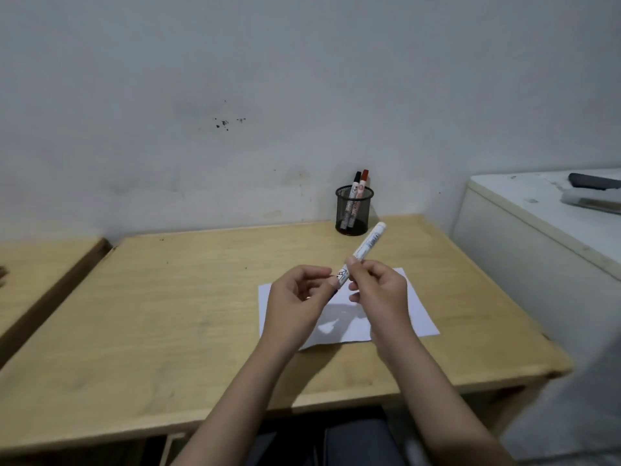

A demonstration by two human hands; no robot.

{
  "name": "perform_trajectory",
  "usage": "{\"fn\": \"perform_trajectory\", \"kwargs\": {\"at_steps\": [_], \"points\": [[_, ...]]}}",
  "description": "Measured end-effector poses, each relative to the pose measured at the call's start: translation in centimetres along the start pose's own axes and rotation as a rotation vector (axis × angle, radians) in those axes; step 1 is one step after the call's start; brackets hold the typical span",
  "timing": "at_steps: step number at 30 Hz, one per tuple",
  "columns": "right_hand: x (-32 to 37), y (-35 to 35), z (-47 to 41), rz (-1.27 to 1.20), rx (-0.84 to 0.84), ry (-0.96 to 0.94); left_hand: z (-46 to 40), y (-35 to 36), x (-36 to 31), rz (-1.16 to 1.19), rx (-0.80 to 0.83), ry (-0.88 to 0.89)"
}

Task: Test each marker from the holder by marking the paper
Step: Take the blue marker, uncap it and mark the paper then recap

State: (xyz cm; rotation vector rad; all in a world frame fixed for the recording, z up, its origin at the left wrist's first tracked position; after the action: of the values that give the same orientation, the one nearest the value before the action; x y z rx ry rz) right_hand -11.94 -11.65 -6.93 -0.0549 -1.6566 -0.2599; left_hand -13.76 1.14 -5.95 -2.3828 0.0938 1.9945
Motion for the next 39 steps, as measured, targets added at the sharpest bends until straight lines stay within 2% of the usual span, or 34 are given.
{"fn": "perform_trajectory", "kwargs": {"at_steps": [3,5,8,12,19,23,31,33,36,39], "points": [[-0.2,-0.1,1.3,-0.056,-0.029,-0.005,1.7,-0.5,0.8,-0.081,-0.032,-0.01],[-0.4,0.1,2.0,-0.074,0.042,0.003,2.4,-0.9,0.9,-0.132,-0.063,0.02],[-0.3,0.5,2.7,-0.058,0.151,0.017,3.0,-0.9,0.9,-0.253,-0.095,0.118],[0.0,0.8,2.7,-0.039,0.171,-0.028,3.2,-0.7,1.0,-0.426,-0.103,0.269],[1.2,0.2,0.7,-0.151,0.054,-0.082,0.2,-3.6,0.9,-0.401,-0.092,0.118],[0.6,-0.1,-0.3,-0.116,0.009,-0.067,-5.3,-6.8,1.2,-0.553,-0.133,0.024],[-1.4,0.0,-1.2,0.007,0.027,-0.045,-12.1,-8.4,4.8,-0.794,0.033,-0.232],[-1.5,0.1,-1.3,0.028,0.039,-0.044,-12.5,-8.4,5.5,-0.75,0.057,-0.261],[-1.1,0.3,-1.4,0.038,0.05,-0.062,-12.0,-8.6,5.0,-0.546,0.054,-0.309],[-0.1,0.5,-1.6,0.014,0.082,-0.101,-10.3,-9.3,3.8,-0.513,0.034,-0.231]]}}
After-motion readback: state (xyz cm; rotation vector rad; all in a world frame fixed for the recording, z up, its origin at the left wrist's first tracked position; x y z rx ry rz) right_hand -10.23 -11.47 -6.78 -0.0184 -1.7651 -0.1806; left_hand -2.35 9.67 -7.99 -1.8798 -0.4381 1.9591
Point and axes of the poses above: each hand's wrist, its own z-axis away from the middle knuckle, its own y-axis out of the palm, x = y × z, the point moved 2 cm from there along -z, towards the middle knuckle, and after that the axes turned 7 degrees about x, right-handed, at the moved point
